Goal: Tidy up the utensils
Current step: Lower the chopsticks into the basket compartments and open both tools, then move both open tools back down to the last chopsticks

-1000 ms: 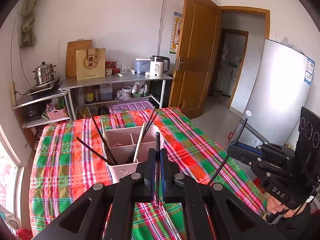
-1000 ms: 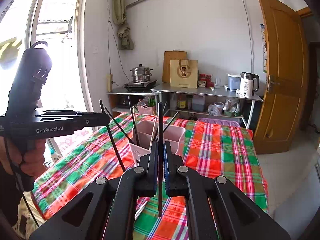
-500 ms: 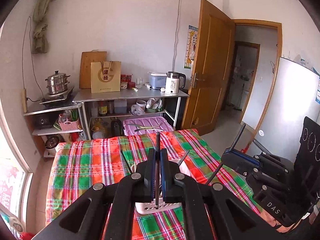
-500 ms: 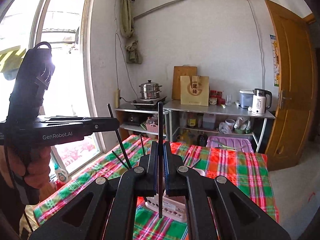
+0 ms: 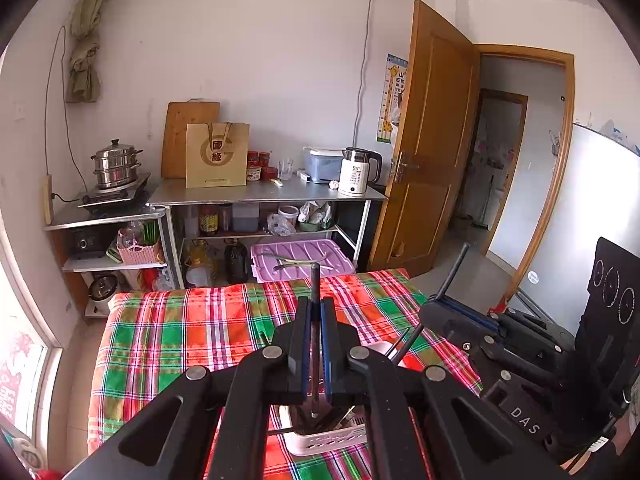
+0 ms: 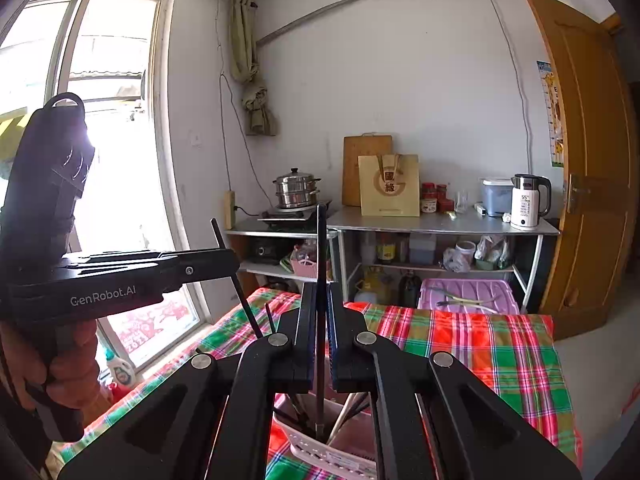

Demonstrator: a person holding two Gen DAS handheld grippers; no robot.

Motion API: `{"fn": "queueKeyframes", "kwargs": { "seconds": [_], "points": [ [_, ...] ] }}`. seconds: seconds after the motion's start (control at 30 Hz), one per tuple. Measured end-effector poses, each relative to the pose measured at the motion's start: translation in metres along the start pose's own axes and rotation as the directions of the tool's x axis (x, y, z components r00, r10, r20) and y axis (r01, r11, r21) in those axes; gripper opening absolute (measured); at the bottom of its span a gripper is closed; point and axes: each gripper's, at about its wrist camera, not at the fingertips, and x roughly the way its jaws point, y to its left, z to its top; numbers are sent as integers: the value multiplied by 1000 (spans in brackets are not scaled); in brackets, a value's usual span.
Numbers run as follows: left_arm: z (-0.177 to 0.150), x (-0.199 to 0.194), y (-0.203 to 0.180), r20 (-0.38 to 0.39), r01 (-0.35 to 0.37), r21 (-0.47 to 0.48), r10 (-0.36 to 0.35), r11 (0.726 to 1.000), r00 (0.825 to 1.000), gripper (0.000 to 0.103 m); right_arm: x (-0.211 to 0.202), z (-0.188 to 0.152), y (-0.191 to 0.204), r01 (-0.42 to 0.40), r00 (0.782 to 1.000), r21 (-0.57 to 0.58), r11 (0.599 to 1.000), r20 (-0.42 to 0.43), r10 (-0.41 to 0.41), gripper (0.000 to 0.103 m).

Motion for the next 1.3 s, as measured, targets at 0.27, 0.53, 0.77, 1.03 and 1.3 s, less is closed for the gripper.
{"fn": "queueKeyframes", "kwargs": {
  "seconds": [0.27, 0.53, 0.77, 1.03, 1.3],
  "points": [
    [-31, 34, 9, -77, 2, -11, -3, 1000, 997, 4, 21, -28, -2, 0, 996, 5, 1000, -89, 0, 5],
    [-47, 48, 16, -115, -12, -45, 7, 999, 993, 5, 34, -50, -10, 10, 981, 30, 1000, -192, -4, 5],
    [-49, 25, 12, -75, -18, -43, 15, 999, 997, 17, 4, -43, -11, 15, 989, 40, 999, -148, -9, 13],
    [-69, -39, 6, 25, 1, -55, 0, 998, 1000, 20, -59, -55, -8, 10, 996, 59, 998, -88, -5, 19],
    [-137, -82, -8, 47, 18, -51, -16, 999, 999, 24, -96, -122, -3, 32, 981, 99, 995, -193, -13, 19]
  ]
}}
